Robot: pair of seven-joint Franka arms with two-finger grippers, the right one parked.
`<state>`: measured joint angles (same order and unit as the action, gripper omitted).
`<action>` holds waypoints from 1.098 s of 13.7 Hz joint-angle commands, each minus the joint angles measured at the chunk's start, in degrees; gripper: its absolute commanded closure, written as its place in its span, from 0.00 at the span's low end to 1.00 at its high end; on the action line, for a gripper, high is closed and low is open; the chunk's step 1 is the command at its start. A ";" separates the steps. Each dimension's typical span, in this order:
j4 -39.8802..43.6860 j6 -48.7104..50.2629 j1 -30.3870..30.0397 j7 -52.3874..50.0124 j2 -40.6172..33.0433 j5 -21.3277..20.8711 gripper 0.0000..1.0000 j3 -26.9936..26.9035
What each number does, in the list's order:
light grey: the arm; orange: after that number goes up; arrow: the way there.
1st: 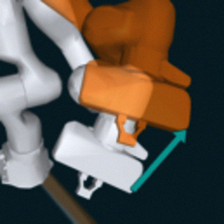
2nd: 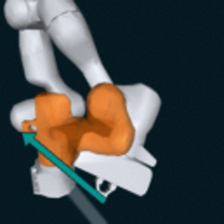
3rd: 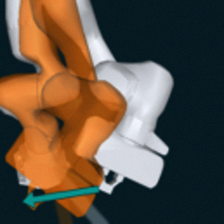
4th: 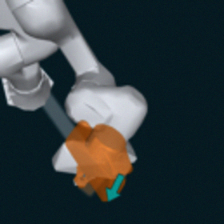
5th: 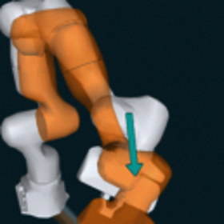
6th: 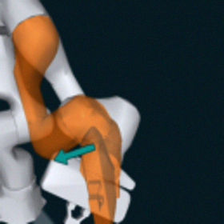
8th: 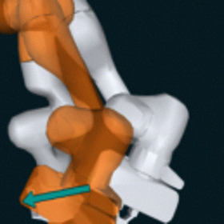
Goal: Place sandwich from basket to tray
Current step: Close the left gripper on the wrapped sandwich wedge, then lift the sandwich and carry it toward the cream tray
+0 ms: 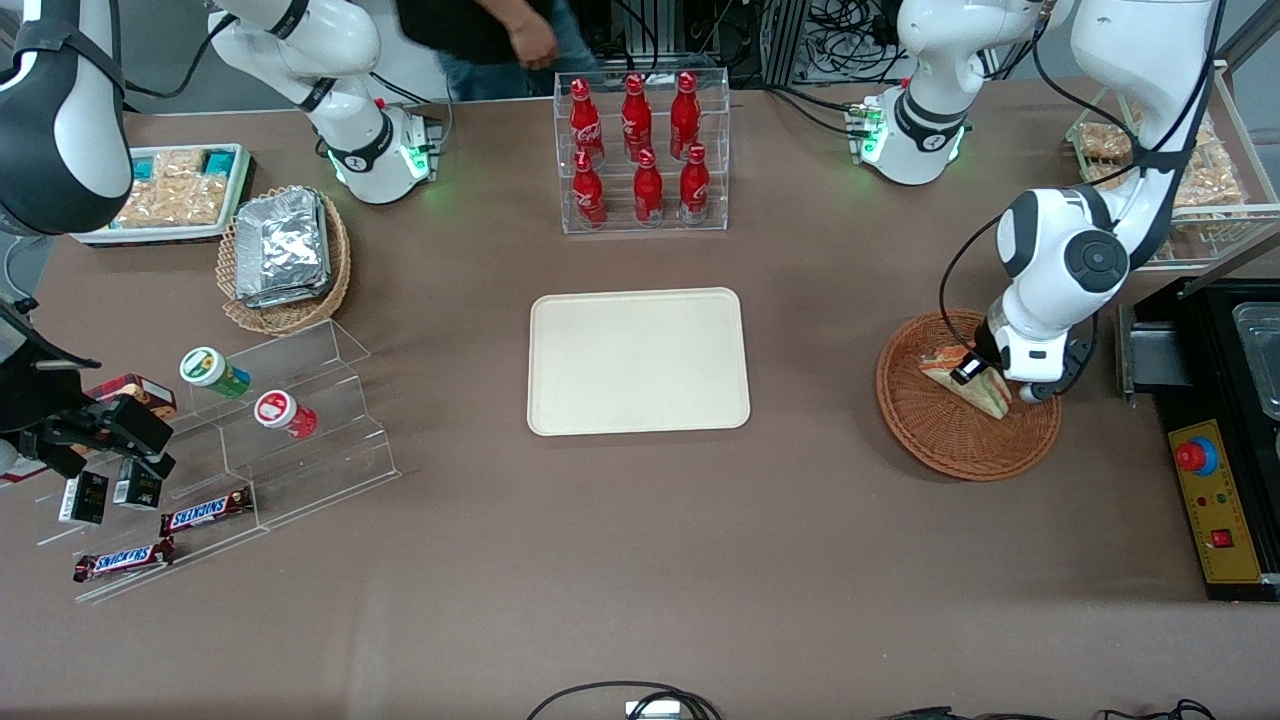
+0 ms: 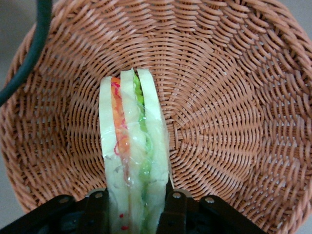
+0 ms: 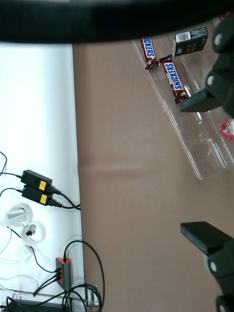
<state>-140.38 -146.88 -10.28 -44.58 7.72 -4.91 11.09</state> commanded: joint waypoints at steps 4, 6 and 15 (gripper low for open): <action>11.06 21.15 0.96 0.02 -8.25 -2.04 1.00 4.62; 18.01 28.02 0.96 0.02 -7.37 -1.95 1.00 8.31; 29.19 30.95 1.14 4.41 -1.31 -2.04 1.00 25.63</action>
<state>-114.72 -116.88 -8.91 -41.67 3.53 -5.93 33.60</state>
